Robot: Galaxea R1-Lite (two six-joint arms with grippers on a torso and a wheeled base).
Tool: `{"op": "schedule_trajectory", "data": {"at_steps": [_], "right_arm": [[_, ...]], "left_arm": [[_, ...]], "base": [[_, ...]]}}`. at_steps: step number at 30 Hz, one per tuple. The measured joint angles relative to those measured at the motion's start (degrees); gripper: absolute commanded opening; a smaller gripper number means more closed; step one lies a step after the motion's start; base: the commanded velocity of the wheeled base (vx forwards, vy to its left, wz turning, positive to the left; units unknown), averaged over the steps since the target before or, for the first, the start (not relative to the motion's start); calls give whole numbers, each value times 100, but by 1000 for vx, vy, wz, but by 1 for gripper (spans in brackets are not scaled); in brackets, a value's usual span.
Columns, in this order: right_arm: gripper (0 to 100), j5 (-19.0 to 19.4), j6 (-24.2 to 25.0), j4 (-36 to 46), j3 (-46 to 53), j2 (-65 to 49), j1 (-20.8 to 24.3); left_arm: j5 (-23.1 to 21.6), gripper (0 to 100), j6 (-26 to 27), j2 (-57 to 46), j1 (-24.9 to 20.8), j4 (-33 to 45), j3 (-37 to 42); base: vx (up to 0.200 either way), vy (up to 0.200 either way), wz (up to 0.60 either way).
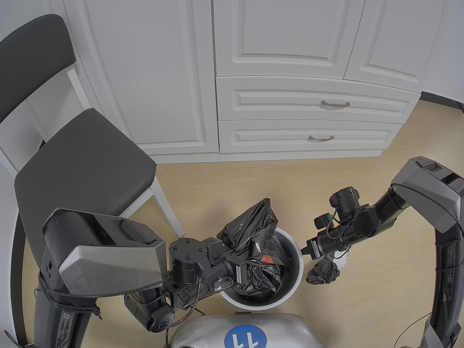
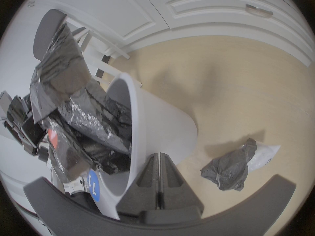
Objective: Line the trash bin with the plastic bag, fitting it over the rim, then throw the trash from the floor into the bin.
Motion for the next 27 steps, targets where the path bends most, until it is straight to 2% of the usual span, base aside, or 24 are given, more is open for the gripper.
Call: {"op": "schedule_trajectory", "data": {"at_steps": [10,16,20,23,27], "right_arm": [[0,-16,798,-2,-786,232,-232],[0,-96,883,28,-992,356,-464],[0,-332,661,41,-990,418,-528],[0,-567,145,61,-924,477,-636],[0,-644,-405,85,-535,493,-645]], "left_arm": [[200,0,-28,23,-24,5,-234],[273,0,-55,116,-77,16,-424],[273,0,-57,152,-83,16,-461],[274,0,-57,172,-85,16,-469],[274,0,-60,180,-83,18,-469]], "base": [[0,0,0],[0,0,0],[0,0,0],[0,0,0],[0,0,0]]}}
